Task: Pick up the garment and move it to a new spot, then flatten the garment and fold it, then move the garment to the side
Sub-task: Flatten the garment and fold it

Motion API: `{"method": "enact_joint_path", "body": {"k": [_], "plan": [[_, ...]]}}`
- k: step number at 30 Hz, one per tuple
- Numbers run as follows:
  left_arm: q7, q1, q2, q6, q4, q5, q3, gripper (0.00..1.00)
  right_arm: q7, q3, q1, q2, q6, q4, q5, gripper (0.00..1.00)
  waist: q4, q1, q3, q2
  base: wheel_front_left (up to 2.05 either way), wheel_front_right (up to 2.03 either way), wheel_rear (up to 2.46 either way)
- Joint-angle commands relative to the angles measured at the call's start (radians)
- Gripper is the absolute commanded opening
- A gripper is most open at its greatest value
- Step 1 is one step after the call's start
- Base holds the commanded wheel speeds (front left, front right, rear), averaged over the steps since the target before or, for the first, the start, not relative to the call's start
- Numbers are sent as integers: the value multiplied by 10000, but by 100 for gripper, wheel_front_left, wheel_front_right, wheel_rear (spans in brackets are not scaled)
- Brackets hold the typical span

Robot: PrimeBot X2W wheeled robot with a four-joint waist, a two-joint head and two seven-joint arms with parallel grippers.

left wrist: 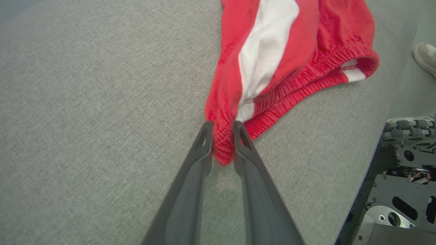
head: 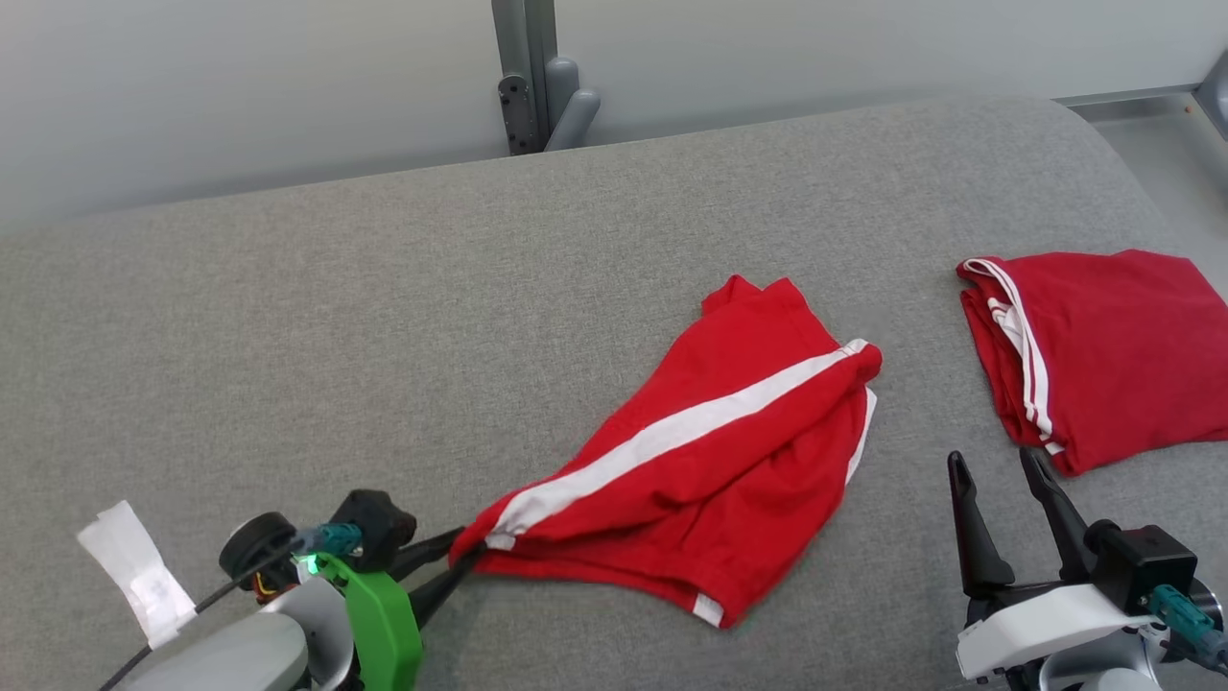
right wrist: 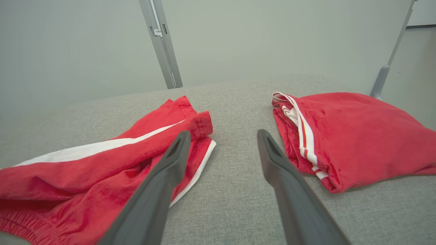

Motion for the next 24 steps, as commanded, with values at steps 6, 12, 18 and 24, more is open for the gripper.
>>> {"method": "enact_joint_path", "body": {"k": [6, 12, 18, 24], "plan": [[-968, -551, 242, -22, 802, -946, 88, 82, -27, -137, 48, 58, -12, -27, 20, 100, -28, 0, 27, 0, 0, 0, 0], [-1510, -462, 75, -22, 1358, -1359, 465, 91, -27, -240, 161, 106, -12, -32, -23, 100, 78, 0, -34, 0, 0, 0, 0], [-1716, 286, -440, 549, 826, -1578, 2713, 100, -27, -331, 266, 158, -12, -111, -74, 100, 193, 0, -211, 0, 0, 0, 0], [-1718, 2395, -1355, 1562, -1034, -15, 5653, 100, -27, -587, 528, 194, -12, -318, -94, 100, 320, 0, -450, 0, 0, 0, 0]]}}
